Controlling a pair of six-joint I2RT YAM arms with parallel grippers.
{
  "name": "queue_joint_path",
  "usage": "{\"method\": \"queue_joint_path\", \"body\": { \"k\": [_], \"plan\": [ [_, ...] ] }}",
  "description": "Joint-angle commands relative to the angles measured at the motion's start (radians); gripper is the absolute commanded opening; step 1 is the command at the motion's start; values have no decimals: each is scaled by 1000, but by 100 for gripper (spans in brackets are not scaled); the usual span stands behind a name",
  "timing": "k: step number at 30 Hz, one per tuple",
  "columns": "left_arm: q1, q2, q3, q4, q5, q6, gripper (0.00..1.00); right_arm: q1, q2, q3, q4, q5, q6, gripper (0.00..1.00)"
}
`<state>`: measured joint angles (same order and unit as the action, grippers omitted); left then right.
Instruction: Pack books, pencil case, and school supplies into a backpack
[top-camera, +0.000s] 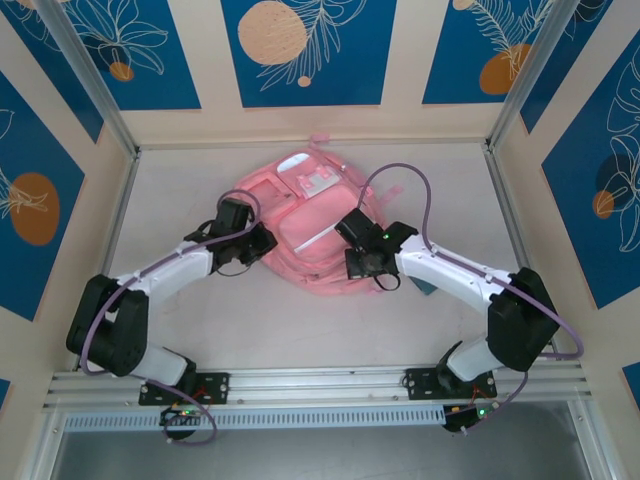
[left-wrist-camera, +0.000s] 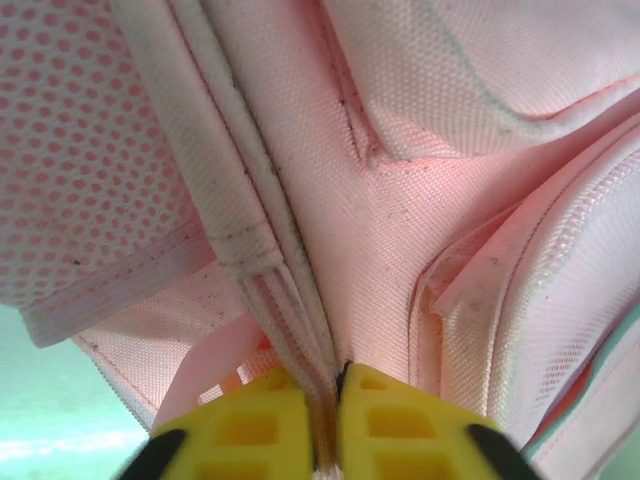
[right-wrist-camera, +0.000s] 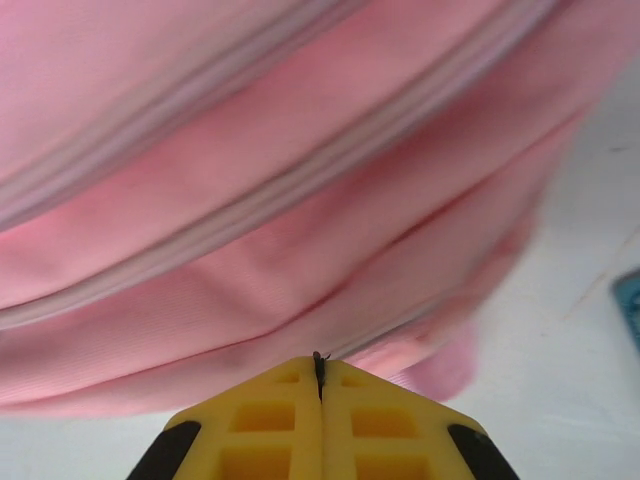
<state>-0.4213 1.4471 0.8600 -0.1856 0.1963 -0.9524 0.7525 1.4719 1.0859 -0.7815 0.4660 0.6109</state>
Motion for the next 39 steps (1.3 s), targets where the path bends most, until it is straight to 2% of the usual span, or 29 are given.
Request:
{"method": "queue_joint_path", "body": {
  "k": [1, 4, 7, 8, 11, 12, 13, 16, 19, 22, 26, 32, 39],
  "plan": [
    [29, -66, 8, -102, -71, 53, 25, 13, 41, 72, 12, 4, -50, 0],
    [41, -100, 9, -146, -52, 80, 40, 43, 77, 119, 68, -119, -85, 0],
    [41, -130, 7, -168, -15, 93, 47, 63, 78, 152, 69, -183, -34, 0],
    [41, -135, 5, -171, 5, 95, 48, 76, 75, 159, 60, -176, -17, 6],
    [37, -146, -22, -148, 86, 71, 51, 126, 76, 179, 21, -139, 59, 41],
    [31, -148, -35, -126, 118, 55, 52, 141, 77, 178, 17, -141, 83, 47],
    [24, -144, -44, -101, 146, 37, 53, 157, 79, 176, 14, -141, 113, 52],
    [-12, -126, -67, -27, 190, -22, 54, 189, 93, 175, 4, -150, 210, 57],
    [-44, -89, -83, 33, 184, -63, 53, 226, 123, 190, -5, -135, 291, 61],
    [-51, -59, -102, 103, 183, -105, 50, 250, 168, 223, -22, -113, 348, 62],
    [-51, -38, -99, 116, 171, -112, 45, 263, 236, 286, -62, -81, 392, 61],
    [-50, -32, -98, 114, 173, -107, 45, 271, 315, 361, -94, -43, 409, 59],
    [-51, -40, -98, 108, 170, -107, 45, 276, 376, 400, -137, 1, 426, 50]
  ]
}}
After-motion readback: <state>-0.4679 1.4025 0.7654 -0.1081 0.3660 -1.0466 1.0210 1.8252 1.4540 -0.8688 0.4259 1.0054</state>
